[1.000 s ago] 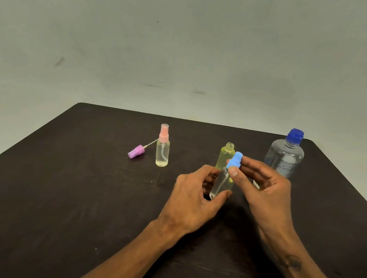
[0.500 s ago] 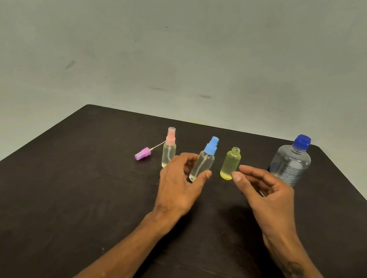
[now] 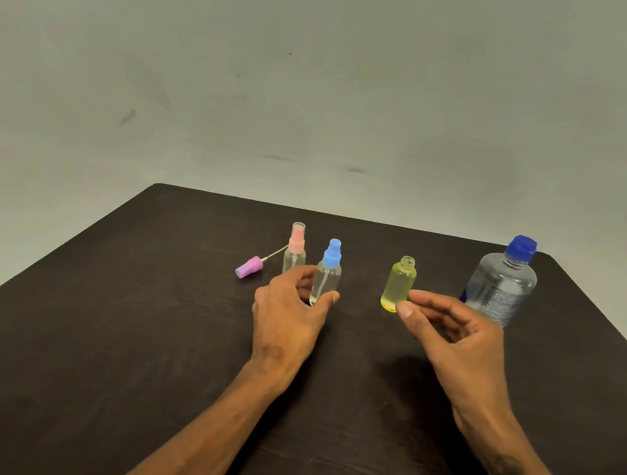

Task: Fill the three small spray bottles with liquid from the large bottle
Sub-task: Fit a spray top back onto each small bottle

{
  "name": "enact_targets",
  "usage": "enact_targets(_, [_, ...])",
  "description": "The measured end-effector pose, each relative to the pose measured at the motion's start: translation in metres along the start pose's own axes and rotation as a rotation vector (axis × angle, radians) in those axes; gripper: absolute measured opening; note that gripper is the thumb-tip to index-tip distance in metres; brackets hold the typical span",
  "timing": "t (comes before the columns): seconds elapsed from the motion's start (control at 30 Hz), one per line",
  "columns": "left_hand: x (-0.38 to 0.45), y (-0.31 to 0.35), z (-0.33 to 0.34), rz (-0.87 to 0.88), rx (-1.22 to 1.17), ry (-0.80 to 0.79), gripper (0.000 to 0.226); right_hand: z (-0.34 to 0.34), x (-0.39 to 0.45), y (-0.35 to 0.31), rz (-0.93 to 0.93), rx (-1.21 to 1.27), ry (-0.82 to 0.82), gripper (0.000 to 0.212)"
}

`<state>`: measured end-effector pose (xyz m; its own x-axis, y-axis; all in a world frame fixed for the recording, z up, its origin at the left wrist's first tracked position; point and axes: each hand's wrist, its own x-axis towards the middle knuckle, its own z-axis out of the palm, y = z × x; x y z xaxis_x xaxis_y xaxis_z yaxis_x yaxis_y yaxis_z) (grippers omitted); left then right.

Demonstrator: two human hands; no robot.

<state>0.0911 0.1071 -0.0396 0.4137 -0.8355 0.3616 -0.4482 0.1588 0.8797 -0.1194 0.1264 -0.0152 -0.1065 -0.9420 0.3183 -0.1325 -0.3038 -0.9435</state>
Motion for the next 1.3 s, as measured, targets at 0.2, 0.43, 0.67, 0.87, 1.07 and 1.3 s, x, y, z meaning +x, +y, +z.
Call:
enact_targets(0.2, [0.001,0.000,-0.001,-0.028,0.031,0.040,0.049,0.001,0.001,0.001,0.004,0.009,-0.003,0.027])
enact_targets(0.43, [0.002,0.001,-0.002,-0.048,-0.002,0.067,0.050,0.001,0.000,-0.001,0.007,0.016,-0.007,0.027])
enact_targets(0.67, [0.002,0.000,-0.003,-0.015,0.050,0.091,0.044,0.001,0.000,-0.001,0.006,0.023,0.003,0.026])
enact_targets(0.87, [0.002,-0.001,-0.003,0.000,0.054,0.104,0.045,0.000,0.000,-0.001,-0.004,0.012,-0.001,0.028])
enact_targets(1.07, [0.001,0.000,-0.005,-0.019,0.032,0.105,0.044,-0.001,0.000,-0.001,0.005,0.017,0.002,0.026])
enact_targets(1.3, [0.006,-0.004,-0.013,-0.052,0.061,0.028,0.040,-0.001,0.000,0.000,0.004,0.011,0.002,0.025])
